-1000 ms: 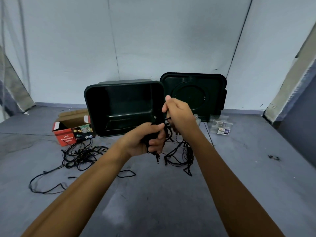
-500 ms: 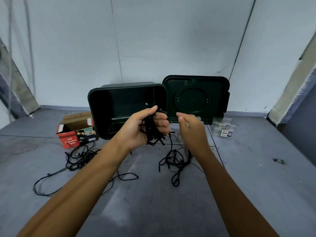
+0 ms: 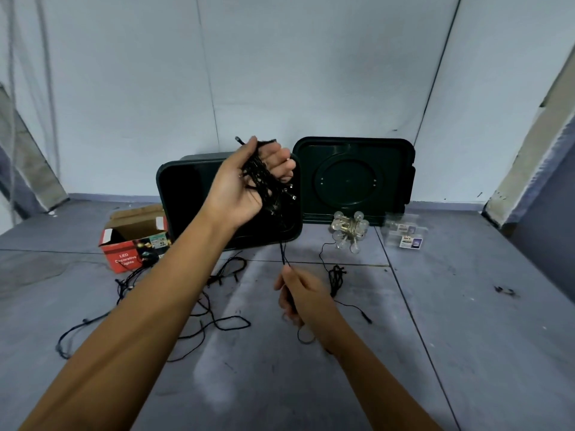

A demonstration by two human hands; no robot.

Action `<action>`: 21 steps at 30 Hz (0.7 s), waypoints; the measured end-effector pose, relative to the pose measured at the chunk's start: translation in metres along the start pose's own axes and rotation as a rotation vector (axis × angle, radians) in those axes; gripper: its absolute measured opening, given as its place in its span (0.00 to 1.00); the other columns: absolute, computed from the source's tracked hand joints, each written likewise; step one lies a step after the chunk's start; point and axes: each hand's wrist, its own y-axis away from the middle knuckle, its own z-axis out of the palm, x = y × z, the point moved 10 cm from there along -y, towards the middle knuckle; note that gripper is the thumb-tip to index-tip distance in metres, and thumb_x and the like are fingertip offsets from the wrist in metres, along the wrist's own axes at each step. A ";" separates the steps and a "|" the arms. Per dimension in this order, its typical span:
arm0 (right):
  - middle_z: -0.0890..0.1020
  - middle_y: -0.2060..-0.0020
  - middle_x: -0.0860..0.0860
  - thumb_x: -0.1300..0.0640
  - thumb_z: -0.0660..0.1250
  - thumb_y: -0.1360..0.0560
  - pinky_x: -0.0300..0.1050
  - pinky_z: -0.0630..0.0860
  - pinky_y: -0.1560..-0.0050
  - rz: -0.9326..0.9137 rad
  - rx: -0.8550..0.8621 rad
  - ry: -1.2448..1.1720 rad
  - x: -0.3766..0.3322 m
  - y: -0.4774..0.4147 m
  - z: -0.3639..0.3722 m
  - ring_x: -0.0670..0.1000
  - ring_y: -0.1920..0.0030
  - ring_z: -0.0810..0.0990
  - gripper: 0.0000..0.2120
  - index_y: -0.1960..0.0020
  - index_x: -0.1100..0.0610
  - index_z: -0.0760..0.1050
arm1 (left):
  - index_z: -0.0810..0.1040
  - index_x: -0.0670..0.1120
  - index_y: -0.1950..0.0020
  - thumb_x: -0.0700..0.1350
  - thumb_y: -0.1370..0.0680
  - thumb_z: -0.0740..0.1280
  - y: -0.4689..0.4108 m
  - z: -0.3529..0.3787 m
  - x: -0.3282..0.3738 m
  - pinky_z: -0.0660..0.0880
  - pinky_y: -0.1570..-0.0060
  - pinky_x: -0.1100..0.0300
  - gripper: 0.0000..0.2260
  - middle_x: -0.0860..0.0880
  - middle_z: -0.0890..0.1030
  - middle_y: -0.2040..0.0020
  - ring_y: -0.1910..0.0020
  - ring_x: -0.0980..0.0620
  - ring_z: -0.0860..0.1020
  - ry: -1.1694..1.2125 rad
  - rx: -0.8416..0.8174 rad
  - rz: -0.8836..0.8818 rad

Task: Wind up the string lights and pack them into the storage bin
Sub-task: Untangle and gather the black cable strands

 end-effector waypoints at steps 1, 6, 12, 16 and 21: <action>0.68 0.77 0.48 0.51 0.53 0.19 0.37 0.62 0.75 -0.038 -0.012 0.063 -0.014 0.003 0.001 0.45 0.77 0.64 0.18 0.63 0.56 0.71 | 0.83 0.40 0.64 0.48 0.19 0.53 -0.003 -0.008 -0.006 0.79 0.58 0.59 0.24 0.46 0.84 0.65 0.64 0.50 0.83 -0.070 0.026 -0.026; 0.72 0.79 0.45 0.41 0.46 0.21 0.32 0.68 0.69 -0.142 0.128 0.418 -0.092 0.001 -0.028 0.41 0.76 0.70 0.29 0.70 0.54 0.73 | 0.79 0.43 0.63 0.48 0.19 0.54 0.017 -0.037 -0.074 0.77 0.62 0.58 0.20 0.46 0.80 0.68 0.68 0.51 0.80 -0.496 0.046 -0.284; 0.73 0.80 0.48 0.41 0.45 0.20 0.41 0.68 0.68 -0.152 0.408 0.378 -0.108 -0.031 -0.080 0.47 0.74 0.72 0.33 0.74 0.58 0.71 | 0.76 0.41 0.66 0.62 0.24 0.53 0.054 -0.019 -0.127 0.75 0.65 0.57 0.27 0.45 0.76 0.72 0.74 0.49 0.75 -0.429 -0.197 -0.468; 0.66 0.84 0.47 0.43 0.47 0.19 0.33 0.57 0.79 0.029 0.286 -0.068 -0.052 -0.053 -0.086 0.46 0.82 0.61 0.30 0.71 0.59 0.71 | 0.77 0.45 0.68 0.63 0.30 0.66 0.065 -0.005 -0.123 0.75 0.66 0.60 0.21 0.52 0.71 0.76 0.78 0.55 0.70 -0.261 -0.335 -0.463; 0.66 0.74 0.51 0.44 0.51 0.20 0.37 0.55 0.74 0.128 0.153 -0.226 0.001 -0.039 -0.057 0.46 0.77 0.61 0.23 0.64 0.57 0.70 | 0.78 0.45 0.67 0.49 0.29 0.67 0.050 0.019 -0.082 0.76 0.68 0.62 0.10 0.54 0.72 0.77 0.79 0.58 0.70 0.018 -0.310 -0.294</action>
